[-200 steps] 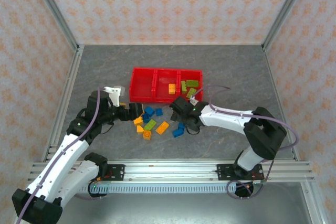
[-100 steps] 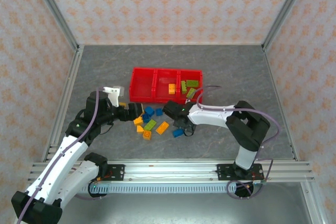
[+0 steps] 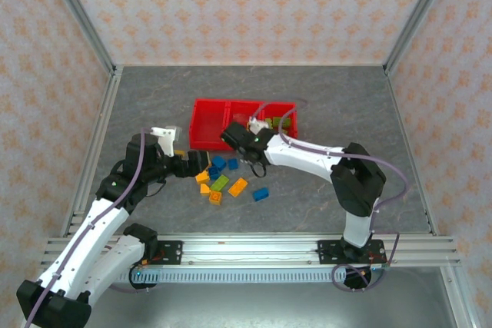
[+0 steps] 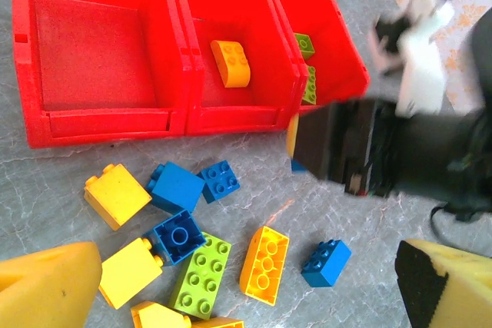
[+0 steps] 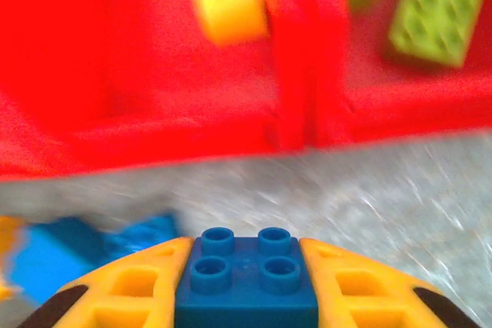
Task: Sort the legos into containers by color
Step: Pick up the lego from the center of the table, then place the lego in the container.
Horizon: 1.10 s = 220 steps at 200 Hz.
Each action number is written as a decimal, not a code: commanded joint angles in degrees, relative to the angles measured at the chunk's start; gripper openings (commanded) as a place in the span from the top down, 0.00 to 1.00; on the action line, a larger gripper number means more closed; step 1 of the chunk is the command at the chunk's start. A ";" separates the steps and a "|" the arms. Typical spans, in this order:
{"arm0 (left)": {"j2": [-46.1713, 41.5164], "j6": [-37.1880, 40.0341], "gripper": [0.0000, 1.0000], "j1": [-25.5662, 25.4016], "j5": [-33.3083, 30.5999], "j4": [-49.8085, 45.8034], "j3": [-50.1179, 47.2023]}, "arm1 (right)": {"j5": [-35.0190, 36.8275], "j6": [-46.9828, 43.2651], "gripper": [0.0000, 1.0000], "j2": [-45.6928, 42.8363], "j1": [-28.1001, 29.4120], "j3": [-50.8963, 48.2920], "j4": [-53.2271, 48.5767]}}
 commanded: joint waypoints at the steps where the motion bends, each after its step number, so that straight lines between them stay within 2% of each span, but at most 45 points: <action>1: -1.28 0.02 0.01 -0.60 -0.12 1.26 -0.57 | 4.21 -9.47 0.85 -0.87 -1.24 7.09 4.90; 64: -3.02 -0.84 0.01 -0.60 -3.48 0.74 -0.49 | -9.78 -19.68 0.84 14.93 -6.50 27.89 13.32; 118: -3.41 -0.90 0.01 -0.69 -3.93 0.65 -0.56 | -16.37 -21.90 0.79 26.67 -8.54 37.56 12.87; 135: -3.24 -0.80 0.01 -0.69 -3.93 0.81 -0.62 | -17.67 -22.14 0.65 27.37 -8.46 38.85 11.94; 159: -2.65 -0.88 0.01 -0.69 -3.75 0.89 -0.60 | -18.71 -21.91 0.30 25.26 -8.21 38.76 11.00; 178: -2.36 -0.84 0.01 -0.69 -3.66 0.79 -0.53 | -20.03 -21.69 0.17 24.10 -7.66 41.10 7.30; 182: -2.28 -0.80 0.01 -0.69 -3.66 0.82 -0.53 | -19.76 -21.83 0.11 23.82 -7.29 41.76 6.36; 198: -2.27 -0.79 0.01 -0.74 -3.57 0.90 -0.56 | -17.85 -22.80 0.03 22.94 -6.00 44.39 2.18; 220: -2.36 -0.80 0.01 -0.74 -3.39 0.89 -0.57 | -14.70 -23.10 0.01 19.63 -4.44 44.62 -2.34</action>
